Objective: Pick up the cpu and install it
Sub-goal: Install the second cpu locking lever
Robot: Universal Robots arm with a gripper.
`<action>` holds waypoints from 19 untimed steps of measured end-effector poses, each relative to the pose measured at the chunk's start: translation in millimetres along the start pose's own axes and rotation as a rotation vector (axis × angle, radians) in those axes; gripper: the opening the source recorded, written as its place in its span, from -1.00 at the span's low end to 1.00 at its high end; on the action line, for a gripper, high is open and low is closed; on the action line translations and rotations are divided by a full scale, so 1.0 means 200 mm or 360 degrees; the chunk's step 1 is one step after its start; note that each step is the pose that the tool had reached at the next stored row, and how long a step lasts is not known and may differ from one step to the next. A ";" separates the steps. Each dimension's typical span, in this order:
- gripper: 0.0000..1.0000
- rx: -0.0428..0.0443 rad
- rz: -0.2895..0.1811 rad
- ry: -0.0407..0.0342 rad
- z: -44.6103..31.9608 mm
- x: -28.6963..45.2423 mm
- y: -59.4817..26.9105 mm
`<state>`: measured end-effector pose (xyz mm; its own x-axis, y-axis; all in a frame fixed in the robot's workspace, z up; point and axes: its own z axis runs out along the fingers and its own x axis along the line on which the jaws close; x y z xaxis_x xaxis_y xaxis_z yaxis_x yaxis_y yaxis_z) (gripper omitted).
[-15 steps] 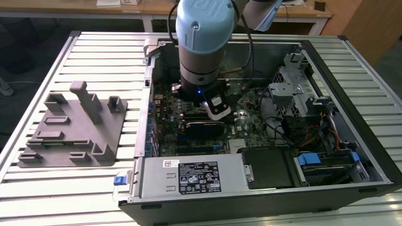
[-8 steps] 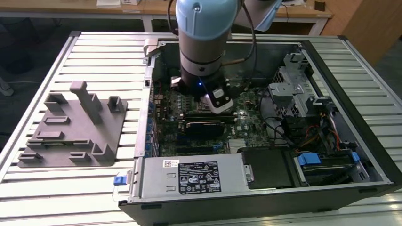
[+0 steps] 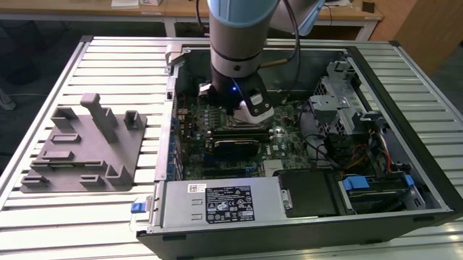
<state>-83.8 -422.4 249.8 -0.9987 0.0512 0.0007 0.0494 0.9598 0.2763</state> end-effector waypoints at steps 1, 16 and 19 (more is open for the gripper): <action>-0.79 0.0024 0.0002 -0.0002 -0.002 -0.007 0.001; -0.79 0.0110 0.0032 -0.0012 0.032 -0.116 -0.003; -0.79 0.0114 0.0035 -0.0008 0.051 -0.126 -0.007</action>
<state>-58.4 -422.2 239.6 -0.9973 0.0738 0.0012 0.0725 0.9757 0.2068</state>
